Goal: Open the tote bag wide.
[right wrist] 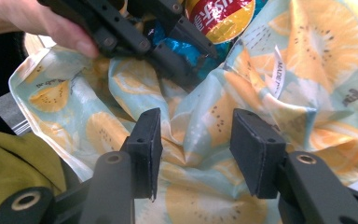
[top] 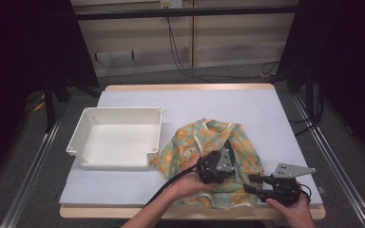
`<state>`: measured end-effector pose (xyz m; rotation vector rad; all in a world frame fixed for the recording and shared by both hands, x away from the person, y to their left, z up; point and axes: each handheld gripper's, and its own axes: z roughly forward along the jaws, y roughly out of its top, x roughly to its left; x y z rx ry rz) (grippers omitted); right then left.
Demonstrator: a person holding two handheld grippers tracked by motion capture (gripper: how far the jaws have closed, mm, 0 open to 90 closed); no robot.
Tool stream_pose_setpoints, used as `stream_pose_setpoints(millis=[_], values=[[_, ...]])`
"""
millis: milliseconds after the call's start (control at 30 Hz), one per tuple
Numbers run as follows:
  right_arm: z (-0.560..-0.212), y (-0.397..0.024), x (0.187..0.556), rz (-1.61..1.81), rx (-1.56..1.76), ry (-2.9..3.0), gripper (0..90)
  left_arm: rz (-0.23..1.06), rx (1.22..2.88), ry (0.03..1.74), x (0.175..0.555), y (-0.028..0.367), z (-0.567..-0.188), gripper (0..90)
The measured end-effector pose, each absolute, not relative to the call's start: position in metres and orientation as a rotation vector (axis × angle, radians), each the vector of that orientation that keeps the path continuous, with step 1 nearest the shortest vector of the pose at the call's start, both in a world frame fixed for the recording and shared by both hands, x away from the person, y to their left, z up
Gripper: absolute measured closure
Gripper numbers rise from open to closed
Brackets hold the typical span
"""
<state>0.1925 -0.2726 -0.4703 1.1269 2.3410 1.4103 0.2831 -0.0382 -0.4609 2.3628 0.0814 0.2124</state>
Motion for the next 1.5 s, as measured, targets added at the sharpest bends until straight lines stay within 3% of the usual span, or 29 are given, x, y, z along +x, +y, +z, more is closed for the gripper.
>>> stream_pose_setpoints(millis=[167, 367, 733, 1000, 1167, 1267, 1400, 1500], values=[[-0.470, -0.272, 0.193, 1.410, 1.125, 2.342, 53.5, 0.134, 2.304, 0.153, 0.292, -0.029, -0.452, 88.0], [-0.464, -0.271, 0.192, 1.443, 1.103, 2.315, 57.1, 0.049, 2.215, 0.205, 0.297, -0.018, -0.441, 88.8], [-0.430, -0.271, 0.203, 1.531, 1.042, 2.251, 66.9, 0.025, 2.179, 0.189, 0.294, -0.012, -0.434, 88.9], [-0.410, -0.276, 0.250, 1.505, 1.052, 2.178, 50.1, 0.018, 2.160, 0.188, 0.295, -0.006, -0.427, 88.8], [-0.414, -0.265, 0.279, 1.455, 1.060, 2.248, 46.1, 0.017, 2.145, 0.184, 0.293, -0.006, -0.422, 88.8], [-0.417, -0.259, 0.288, 1.426, 1.035, 2.275, 55.6, 0.015, 2.138, 0.176, 0.292, -0.003, -0.420, 88.8], [-0.417, -0.262, 0.298, 1.460, 1.066, 2.218, 85.4, 0.016, 2.124, 0.168, 0.288, 0.003, -0.416, 88.8], [-0.418, -0.271, 0.308, 1.512, 1.126, 2.169, 90.0, 0.018, 2.112, 0.148, 0.284, 0.006, -0.413, 88.8]])
